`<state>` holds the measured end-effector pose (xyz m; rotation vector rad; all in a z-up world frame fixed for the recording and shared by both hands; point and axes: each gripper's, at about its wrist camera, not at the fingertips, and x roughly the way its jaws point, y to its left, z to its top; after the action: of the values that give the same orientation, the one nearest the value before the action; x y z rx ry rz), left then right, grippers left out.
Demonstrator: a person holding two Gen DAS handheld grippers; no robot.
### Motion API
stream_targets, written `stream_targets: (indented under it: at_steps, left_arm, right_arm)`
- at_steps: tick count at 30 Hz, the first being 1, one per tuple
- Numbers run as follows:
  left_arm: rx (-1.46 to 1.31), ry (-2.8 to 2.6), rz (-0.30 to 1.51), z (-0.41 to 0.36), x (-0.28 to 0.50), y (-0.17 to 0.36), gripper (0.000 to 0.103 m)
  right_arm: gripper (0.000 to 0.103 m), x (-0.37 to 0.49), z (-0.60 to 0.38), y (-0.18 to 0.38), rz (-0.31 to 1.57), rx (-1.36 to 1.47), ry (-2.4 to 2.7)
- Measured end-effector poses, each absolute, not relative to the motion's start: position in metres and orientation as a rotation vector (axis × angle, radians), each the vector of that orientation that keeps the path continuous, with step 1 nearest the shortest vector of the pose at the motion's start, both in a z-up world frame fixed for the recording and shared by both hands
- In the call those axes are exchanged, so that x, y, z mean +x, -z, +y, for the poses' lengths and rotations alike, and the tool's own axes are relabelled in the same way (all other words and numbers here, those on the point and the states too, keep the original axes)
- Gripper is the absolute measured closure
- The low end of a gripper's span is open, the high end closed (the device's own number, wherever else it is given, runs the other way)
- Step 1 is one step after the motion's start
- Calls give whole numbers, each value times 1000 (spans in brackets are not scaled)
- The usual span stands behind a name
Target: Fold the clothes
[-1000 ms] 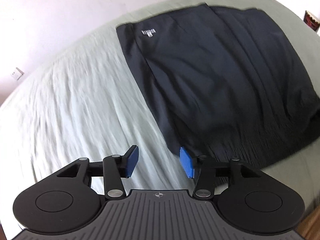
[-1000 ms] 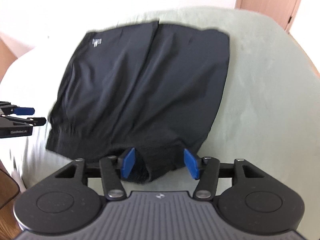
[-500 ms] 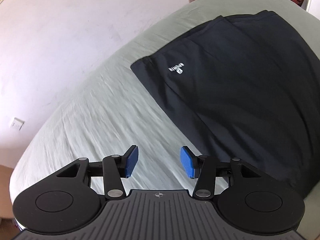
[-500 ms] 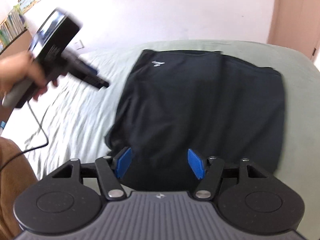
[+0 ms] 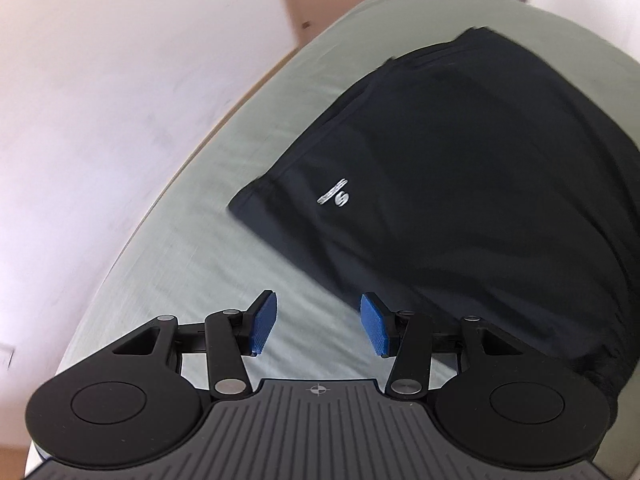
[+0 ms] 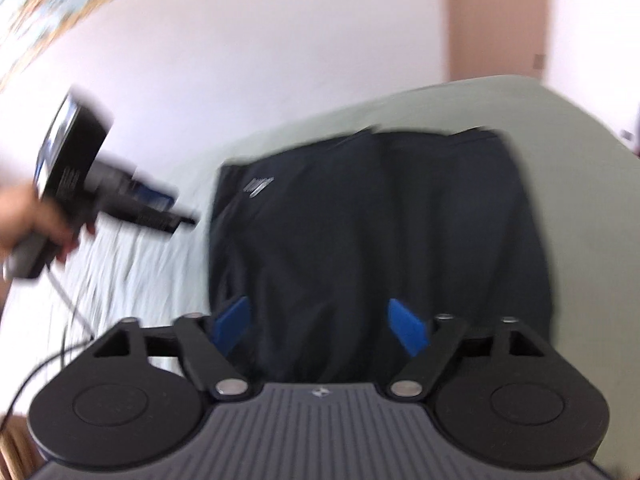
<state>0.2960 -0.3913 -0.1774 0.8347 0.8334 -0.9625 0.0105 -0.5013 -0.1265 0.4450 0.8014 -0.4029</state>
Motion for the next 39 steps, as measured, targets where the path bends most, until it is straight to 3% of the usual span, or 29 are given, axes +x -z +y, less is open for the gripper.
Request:
stream_targets:
  at_steps: [6,9,22,32,39]
  left_arm:
    - [830,1067,785,-411,279,168,57]
    - [884,1081,752,-424,252,160,57]
    - [868,1115,775,-416,169,127,57]
    - [841,1034,816,-397,190,131,57]
    - [824,1057,859,-393,232,154,57]
  right_arm:
    - [10,-42,-537,109,772,481,595]
    - [4,-53,-537,107,797,450,620]
    - [2,-50,-505,76,760,372,544]
    - [0,-45,-466,73,707,262,451]
    - [0,-18,-458,103,685,326,456]
